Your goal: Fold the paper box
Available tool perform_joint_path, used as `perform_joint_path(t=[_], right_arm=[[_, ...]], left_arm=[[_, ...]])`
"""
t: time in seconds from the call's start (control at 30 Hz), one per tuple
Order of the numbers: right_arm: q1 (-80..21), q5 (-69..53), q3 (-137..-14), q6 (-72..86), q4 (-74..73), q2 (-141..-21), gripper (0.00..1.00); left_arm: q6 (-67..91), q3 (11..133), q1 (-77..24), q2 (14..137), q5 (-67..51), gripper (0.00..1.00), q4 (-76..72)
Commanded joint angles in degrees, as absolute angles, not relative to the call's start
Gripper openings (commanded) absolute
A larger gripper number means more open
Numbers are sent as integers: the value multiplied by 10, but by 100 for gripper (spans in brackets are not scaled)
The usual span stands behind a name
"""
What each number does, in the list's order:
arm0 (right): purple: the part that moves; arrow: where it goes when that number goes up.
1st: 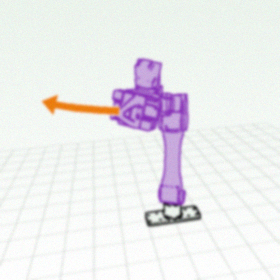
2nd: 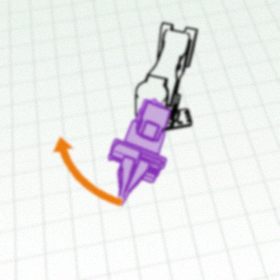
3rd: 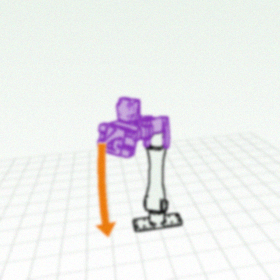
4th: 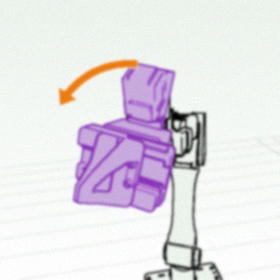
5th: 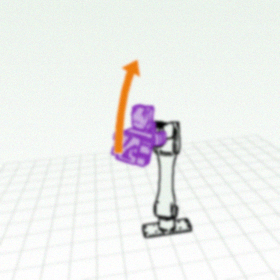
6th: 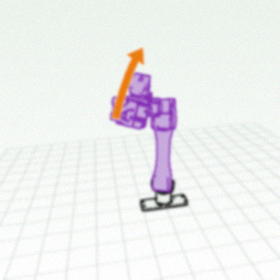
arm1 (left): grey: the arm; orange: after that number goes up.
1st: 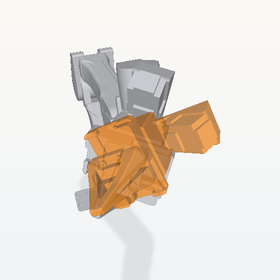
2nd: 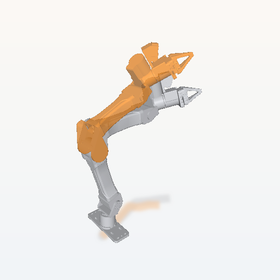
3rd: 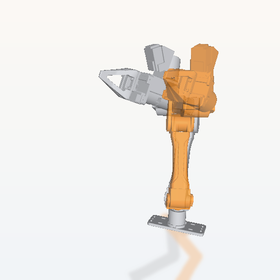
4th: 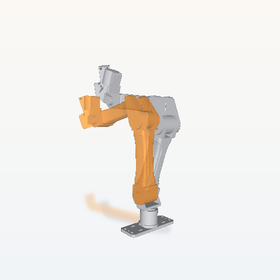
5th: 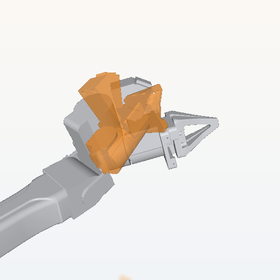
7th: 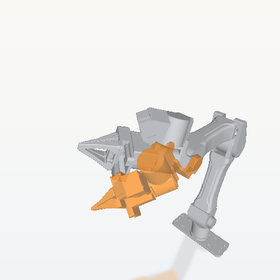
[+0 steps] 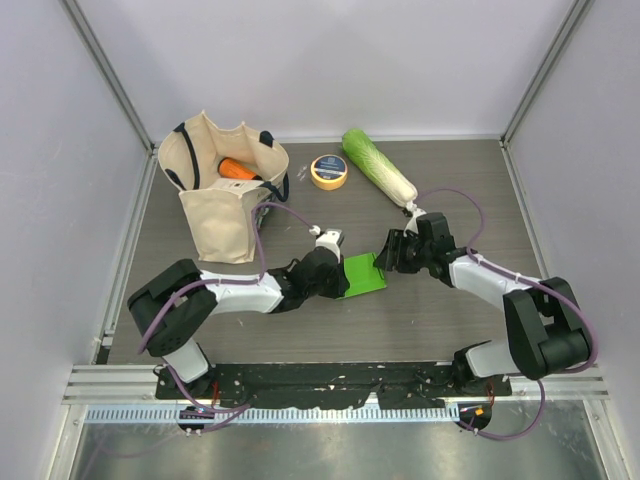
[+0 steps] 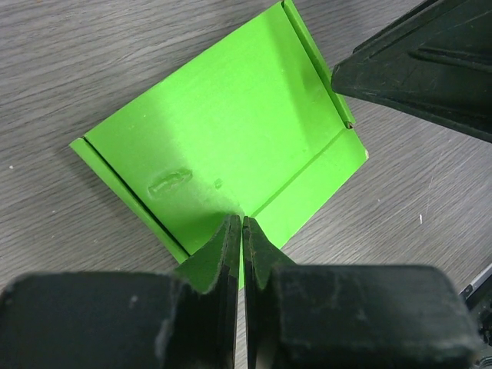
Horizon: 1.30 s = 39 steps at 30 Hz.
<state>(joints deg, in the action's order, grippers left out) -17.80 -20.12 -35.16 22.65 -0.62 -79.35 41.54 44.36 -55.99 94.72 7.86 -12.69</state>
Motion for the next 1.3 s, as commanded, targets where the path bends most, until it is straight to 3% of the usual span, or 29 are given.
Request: perform_joint_path(t=[0.0, 0.23, 0.43, 0.47, 0.53, 0.77, 0.93, 1.27], right_arm=[[-176, -176, -367, 206, -16, -803, 52], [-178, -229, -340, 227, 76, -844, 45], [-179, -200, -330, 233, 79, -853, 24], [-179, -198, -330, 236, 79, -859, 16], [-179, -199, -334, 238, 70, -868, 12], [-178, -205, -340, 235, 69, -877, 9], [-178, -201, -343, 231, 66, -882, 5], [-173, -203, -350, 234, 58, -897, 1]], left_arm=[[403, 448, -557, 968, 66, 8, -73], [399, 454, -553, 959, 62, 9, -61], [402, 472, -548, 946, 50, 15, -40], [403, 475, -547, 937, 49, 22, -37], [404, 485, -542, 926, 46, 31, -21], [427, 505, -488, 846, 32, 73, 80], [476, 491, -425, 825, -32, 77, 140], [556, 512, -384, 909, -83, 79, 73]])
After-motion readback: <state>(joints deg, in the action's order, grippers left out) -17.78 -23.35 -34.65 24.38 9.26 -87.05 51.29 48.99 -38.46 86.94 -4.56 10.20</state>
